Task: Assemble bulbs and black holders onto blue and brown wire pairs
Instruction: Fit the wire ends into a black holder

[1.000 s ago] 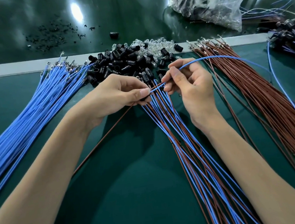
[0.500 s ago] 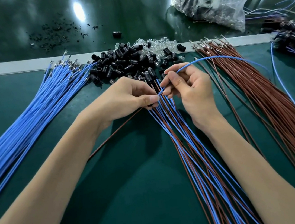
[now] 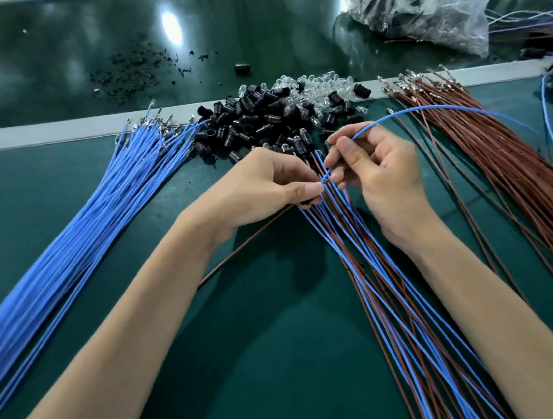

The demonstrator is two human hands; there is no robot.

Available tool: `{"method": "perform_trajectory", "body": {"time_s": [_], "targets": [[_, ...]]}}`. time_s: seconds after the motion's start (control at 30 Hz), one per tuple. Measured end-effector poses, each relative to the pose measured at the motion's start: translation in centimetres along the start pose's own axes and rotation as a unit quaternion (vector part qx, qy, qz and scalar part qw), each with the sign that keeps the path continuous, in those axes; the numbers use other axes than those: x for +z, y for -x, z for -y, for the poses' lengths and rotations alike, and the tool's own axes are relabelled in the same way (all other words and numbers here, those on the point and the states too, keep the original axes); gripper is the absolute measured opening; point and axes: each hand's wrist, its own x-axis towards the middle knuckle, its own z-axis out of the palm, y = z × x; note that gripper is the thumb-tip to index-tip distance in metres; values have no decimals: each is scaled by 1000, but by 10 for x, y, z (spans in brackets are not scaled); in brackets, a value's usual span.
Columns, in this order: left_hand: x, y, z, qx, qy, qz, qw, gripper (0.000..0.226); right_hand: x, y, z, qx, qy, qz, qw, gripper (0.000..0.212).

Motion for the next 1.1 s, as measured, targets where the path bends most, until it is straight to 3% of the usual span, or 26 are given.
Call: {"method": "perform_trajectory", "body": {"time_s": [0.17,0.47,0.63,1.1], "targets": [[4,-1,-1,16,66,-9,998,11,-5,-1,2,-15,-7,-23,1000,12],[3,1,-4,-18,79,-35,996,18,-7,2,1,-52,113,-26,992,18],[7,4,-4,-10,75,-69,995,18,-10,2,0,-34,74,-25,996,21],[12,-1,-1,13,95,-33,995,17,-14,-2,-4,-15,18,6,1000,26]]}}
